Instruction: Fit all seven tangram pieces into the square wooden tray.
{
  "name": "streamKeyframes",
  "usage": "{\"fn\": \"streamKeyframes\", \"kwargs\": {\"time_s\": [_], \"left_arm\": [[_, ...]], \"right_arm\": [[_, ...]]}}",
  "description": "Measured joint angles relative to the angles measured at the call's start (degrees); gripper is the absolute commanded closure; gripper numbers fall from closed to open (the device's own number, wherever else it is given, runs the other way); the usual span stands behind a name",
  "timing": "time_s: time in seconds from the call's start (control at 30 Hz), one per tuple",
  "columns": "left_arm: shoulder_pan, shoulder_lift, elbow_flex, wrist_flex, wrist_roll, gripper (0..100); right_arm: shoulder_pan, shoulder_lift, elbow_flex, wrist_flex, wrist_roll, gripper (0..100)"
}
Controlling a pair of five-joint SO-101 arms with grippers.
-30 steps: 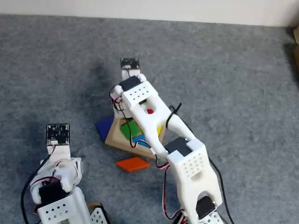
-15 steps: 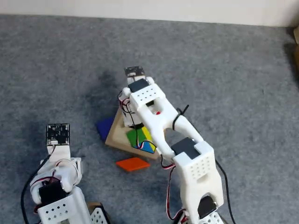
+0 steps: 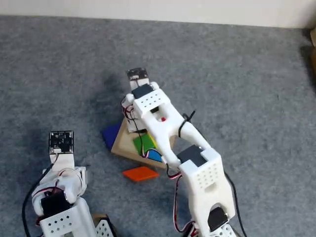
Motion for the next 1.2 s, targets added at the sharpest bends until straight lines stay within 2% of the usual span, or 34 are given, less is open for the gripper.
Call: {"fn": "streamKeyframes", "kwargs": {"time_s": [0.17,0.47,0.73,0.9,1.2], "left_arm": [[0.0,0.0,0.0,0.0,0.0,73],[0.0,0.0,0.0,0.0,0.0,73],[0.0,0.0,0.0,0.0,0.0,73],[0.0,0.0,0.0,0.0,0.0,73],[0.0,0.0,0.0,0.0,0.0,73]], "right_arm": [[-0.3,0.0,0.0,-0.4,0.0,99.5],[-0.3,0.0,-9.7,6.4,0.0,99.5],[-2.1,0.0,-9.9,-1.1,0.0,99.5],[-2.1,3.6,-8.1,-1.9,0.0,99.5],[-1.1,4.4,-8.0,10.5,0.0,99.5]]}}
